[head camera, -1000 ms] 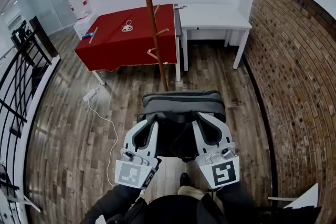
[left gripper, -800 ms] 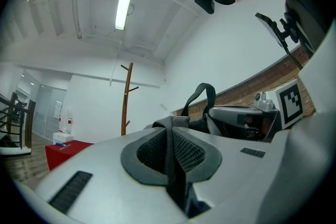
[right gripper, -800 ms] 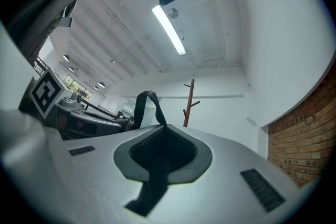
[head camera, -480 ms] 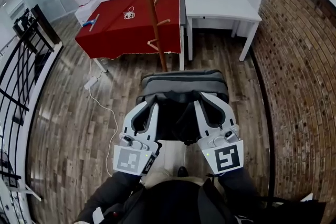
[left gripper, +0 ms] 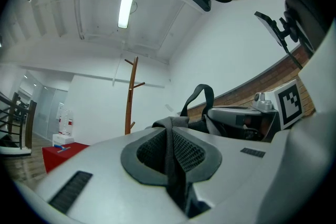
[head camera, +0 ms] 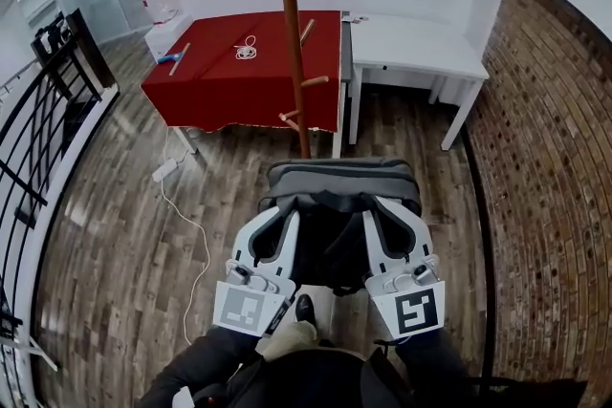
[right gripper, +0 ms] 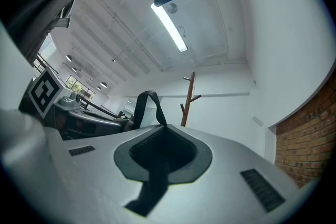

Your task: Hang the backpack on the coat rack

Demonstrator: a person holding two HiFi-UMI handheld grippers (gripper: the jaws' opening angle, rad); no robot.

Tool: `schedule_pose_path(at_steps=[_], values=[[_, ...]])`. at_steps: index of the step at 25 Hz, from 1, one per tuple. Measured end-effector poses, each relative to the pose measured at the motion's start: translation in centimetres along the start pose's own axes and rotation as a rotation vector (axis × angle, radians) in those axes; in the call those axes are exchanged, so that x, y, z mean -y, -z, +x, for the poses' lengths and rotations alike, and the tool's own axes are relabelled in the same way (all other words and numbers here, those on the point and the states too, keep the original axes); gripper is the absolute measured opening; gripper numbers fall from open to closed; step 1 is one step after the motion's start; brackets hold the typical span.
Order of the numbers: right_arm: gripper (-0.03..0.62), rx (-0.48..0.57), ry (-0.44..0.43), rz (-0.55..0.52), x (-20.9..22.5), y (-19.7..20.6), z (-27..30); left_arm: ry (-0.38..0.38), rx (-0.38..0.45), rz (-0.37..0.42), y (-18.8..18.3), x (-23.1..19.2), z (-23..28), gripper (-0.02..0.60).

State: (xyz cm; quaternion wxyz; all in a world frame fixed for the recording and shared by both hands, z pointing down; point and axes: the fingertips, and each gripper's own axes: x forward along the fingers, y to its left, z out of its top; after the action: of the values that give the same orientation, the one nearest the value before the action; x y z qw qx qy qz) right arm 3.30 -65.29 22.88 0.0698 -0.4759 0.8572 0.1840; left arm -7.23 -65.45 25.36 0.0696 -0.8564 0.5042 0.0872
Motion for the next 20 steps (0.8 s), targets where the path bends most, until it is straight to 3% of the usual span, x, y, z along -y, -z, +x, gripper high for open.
schedule_pose_path(at_steps=[20], values=[[0.018, 0.036, -0.011, -0.037, 0.8, 1.1, 14.4, 0.001, 0.036, 0.037, -1.6, -12.1, 7.5, 0.041]])
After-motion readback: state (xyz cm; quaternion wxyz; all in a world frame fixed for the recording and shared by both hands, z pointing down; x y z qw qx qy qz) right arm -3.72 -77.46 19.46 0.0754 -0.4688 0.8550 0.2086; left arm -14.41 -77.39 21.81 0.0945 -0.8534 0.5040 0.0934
